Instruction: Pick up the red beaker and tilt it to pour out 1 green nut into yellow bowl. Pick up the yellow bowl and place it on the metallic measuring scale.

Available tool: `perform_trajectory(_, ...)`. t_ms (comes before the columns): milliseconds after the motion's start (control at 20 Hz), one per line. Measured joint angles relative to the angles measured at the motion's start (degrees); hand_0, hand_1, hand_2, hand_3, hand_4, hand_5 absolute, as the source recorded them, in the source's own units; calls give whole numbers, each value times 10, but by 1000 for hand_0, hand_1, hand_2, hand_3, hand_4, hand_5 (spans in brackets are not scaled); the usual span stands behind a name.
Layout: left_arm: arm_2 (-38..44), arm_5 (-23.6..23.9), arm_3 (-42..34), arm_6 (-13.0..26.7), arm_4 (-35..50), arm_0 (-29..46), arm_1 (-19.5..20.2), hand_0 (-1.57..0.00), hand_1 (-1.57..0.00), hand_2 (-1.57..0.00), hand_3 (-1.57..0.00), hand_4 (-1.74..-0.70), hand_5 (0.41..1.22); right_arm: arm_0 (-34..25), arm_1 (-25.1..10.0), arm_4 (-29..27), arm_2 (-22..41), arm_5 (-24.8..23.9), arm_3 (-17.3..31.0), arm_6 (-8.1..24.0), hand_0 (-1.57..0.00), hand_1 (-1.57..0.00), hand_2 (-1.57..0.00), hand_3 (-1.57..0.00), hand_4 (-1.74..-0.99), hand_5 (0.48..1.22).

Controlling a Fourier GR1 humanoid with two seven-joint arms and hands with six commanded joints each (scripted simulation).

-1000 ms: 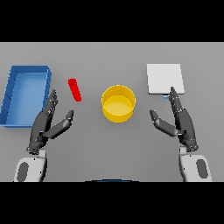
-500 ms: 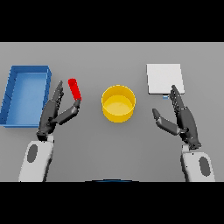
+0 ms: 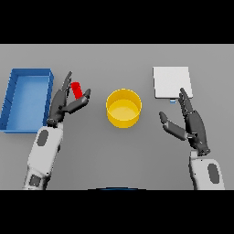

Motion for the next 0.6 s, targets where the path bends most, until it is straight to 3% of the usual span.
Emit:
perform_trajectory(250, 17, 8, 80, -51, -1, -49, -2, 1, 1, 1, 1, -1290, 686, -1, 0, 0, -3, -1, 11, -14, 1, 1, 1, 1, -1300, 646)
perform_trajectory(400, 27, 11, 109, -80, 7, -63, -12, 1, -6, -50, -30, -1347, 726, -6, 5, 3, -2, -5, 19, -4, 1, 1, 1, 1, -1301, 647)
perform_trajectory(500, 40, 24, 135, -86, 12, -78, -19, -338, -306, -322, -239, -1385, 765, -4, 2, 0, -5, -4, 14, -9, 1, 1, 1, 1, -1294, 645)
perform_trajectory(550, 44, 26, 136, -97, 15, -77, -20, -585, -556, -551, -416, -1416, 786, -3, 2, 1, -4, -4, 13, -9, 1, 1, 1, 1, -1292, 645)
perform_trajectory(600, 50, 29, 144, -101, 22, -84, -27, -782, -759, -755, -647, -1420, 873, -4, 2, 1, -4, -2, 18, -3, 1, 1, 1, 1, -1292, 646)
